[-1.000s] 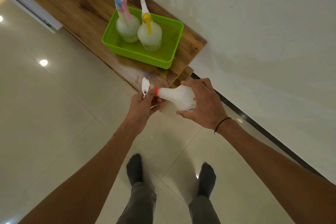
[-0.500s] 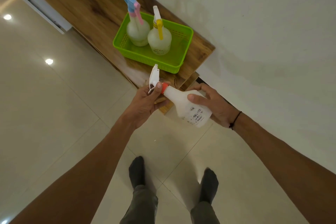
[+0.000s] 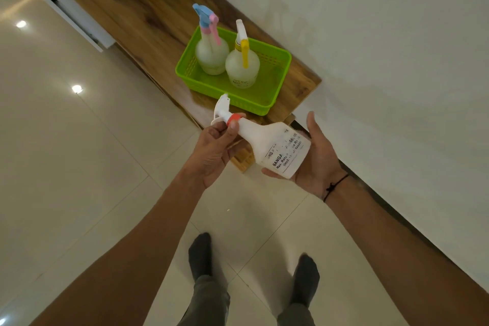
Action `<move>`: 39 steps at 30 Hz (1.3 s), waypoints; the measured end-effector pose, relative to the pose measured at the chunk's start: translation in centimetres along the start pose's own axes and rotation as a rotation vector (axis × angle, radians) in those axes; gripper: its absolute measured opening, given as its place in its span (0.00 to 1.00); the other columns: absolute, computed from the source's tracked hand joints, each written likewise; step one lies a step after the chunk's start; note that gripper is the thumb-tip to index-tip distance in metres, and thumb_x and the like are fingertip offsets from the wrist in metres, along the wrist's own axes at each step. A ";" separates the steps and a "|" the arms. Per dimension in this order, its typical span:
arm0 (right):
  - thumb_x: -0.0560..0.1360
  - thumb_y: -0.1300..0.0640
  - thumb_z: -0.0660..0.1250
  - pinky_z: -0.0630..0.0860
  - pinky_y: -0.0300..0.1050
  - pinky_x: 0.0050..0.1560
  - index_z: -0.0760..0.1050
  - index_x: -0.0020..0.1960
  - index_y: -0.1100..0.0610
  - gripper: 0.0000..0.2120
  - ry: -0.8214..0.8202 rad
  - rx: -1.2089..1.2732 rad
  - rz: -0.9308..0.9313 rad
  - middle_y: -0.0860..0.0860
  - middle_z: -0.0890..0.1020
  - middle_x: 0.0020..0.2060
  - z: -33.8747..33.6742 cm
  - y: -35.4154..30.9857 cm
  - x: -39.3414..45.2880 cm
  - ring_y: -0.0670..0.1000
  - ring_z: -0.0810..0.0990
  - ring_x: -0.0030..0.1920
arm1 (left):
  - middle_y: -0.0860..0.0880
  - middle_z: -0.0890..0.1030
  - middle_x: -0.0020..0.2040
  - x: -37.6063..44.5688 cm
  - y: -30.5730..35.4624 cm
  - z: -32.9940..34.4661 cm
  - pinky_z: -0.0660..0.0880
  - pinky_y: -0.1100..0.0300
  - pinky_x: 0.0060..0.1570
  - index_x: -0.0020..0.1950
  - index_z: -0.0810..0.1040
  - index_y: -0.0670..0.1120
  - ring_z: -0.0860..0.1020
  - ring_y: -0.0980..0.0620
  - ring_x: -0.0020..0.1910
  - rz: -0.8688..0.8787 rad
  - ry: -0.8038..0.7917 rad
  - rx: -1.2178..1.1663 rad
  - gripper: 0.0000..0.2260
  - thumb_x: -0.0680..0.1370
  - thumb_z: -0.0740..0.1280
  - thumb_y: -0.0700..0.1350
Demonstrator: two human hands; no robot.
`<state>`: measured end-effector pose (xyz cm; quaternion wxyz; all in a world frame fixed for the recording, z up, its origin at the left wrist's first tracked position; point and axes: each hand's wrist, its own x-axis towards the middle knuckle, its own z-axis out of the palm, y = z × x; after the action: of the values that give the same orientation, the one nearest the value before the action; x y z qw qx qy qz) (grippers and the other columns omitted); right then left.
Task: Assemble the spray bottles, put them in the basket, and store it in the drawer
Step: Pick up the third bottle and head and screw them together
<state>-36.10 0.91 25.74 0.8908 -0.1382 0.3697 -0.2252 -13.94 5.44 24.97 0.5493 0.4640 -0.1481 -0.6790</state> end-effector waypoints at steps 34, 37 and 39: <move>0.75 0.33 0.67 0.78 0.44 0.26 0.72 0.63 0.50 0.25 0.339 -0.555 -0.418 0.56 0.83 0.49 6.2 0.6 2.9 0.51 0.85 0.35 | 0.45 0.85 0.60 1.1 4.0 -0.7 0.82 0.54 0.54 0.60 0.82 0.46 0.83 0.48 0.62 0.135 0.056 -0.095 0.07 0.85 0.65 0.44; 0.79 0.28 0.59 0.69 0.38 0.22 0.83 0.59 0.49 0.29 0.248 -0.444 -0.116 0.57 0.84 0.40 6.6 -0.7 2.9 0.52 0.76 0.27 | 0.44 0.86 0.60 0.9 4.3 -1.4 0.82 0.55 0.55 0.60 0.84 0.45 0.83 0.48 0.62 0.141 0.024 -0.114 0.09 0.83 0.67 0.44; 0.77 0.26 0.59 0.69 0.37 0.20 0.86 0.56 0.48 0.30 0.199 -0.364 0.032 0.56 0.85 0.40 6.4 -1.1 2.9 0.52 0.76 0.28 | 0.43 0.86 0.61 0.7 4.4 -1.8 0.81 0.55 0.56 0.59 0.85 0.46 0.83 0.47 0.63 0.142 -0.008 -0.104 0.11 0.80 0.69 0.46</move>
<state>-30.02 -1.00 28.86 0.8138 -0.2681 0.4925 -0.1529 -9.80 3.81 26.81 0.6187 0.4204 -0.1474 -0.6471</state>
